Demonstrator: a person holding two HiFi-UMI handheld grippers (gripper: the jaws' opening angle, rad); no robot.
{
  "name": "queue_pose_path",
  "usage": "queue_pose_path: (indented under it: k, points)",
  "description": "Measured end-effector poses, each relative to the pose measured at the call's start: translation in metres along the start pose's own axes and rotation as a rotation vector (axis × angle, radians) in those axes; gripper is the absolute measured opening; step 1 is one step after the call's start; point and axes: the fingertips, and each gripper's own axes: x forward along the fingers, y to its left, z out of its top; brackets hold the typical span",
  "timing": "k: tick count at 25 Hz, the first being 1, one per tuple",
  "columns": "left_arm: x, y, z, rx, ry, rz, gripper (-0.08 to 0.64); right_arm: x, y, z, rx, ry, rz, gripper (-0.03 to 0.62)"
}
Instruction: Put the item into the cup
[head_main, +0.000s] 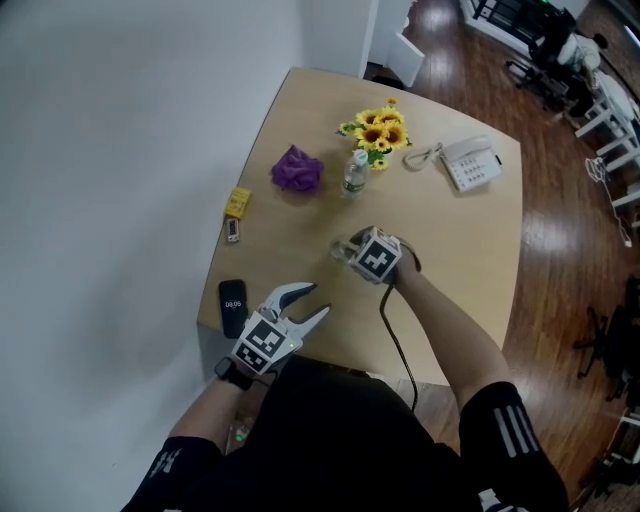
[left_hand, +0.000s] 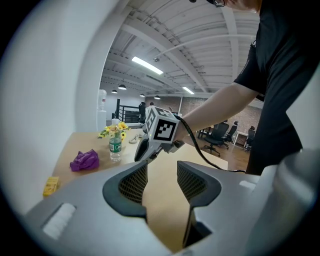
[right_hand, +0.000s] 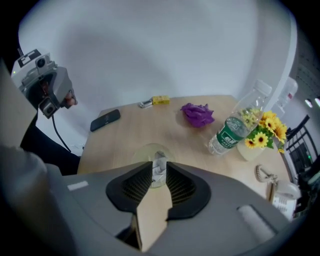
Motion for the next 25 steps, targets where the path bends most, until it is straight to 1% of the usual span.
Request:
queue_pose_path:
  k: [3, 5, 8, 12, 15, 18, 21, 25]
  points:
    - [-0.003, 0.001, -0.003, -0.004, 0.007, 0.007, 0.179, 0.015, 0.000, -0.006, -0.031, 0.045, -0.016, 0.098]
    - [-0.006, 0.000, -0.005, -0.008, 0.010, 0.012, 0.179, 0.019, 0.002, -0.004, -0.043, 0.039, -0.013, 0.098]
    - [-0.008, -0.001, -0.006, -0.010, 0.012, 0.012, 0.179, 0.008, 0.004, 0.008, -0.038, -0.023, -0.029, 0.098]
    - [-0.007, -0.003, -0.004, -0.001, 0.009, -0.002, 0.179, -0.027, 0.012, 0.026, -0.004, -0.162, -0.041, 0.098]
    - [-0.006, -0.008, 0.003, 0.014, -0.005, -0.020, 0.179, -0.070, 0.025, 0.029, 0.079, -0.286, -0.044, 0.098]
    - [-0.005, -0.012, 0.010, 0.046, -0.014, -0.038, 0.179, -0.118, 0.036, 0.019, 0.180, -0.417, -0.062, 0.098]
    - [-0.006, -0.022, 0.019, 0.076, -0.024, -0.039, 0.179, -0.165, 0.051, -0.005, 0.277, -0.534, -0.090, 0.097]
    - [-0.014, -0.052, 0.025, 0.089, -0.049, -0.013, 0.179, -0.220, 0.083, -0.058, 0.393, -0.663, -0.120, 0.095]
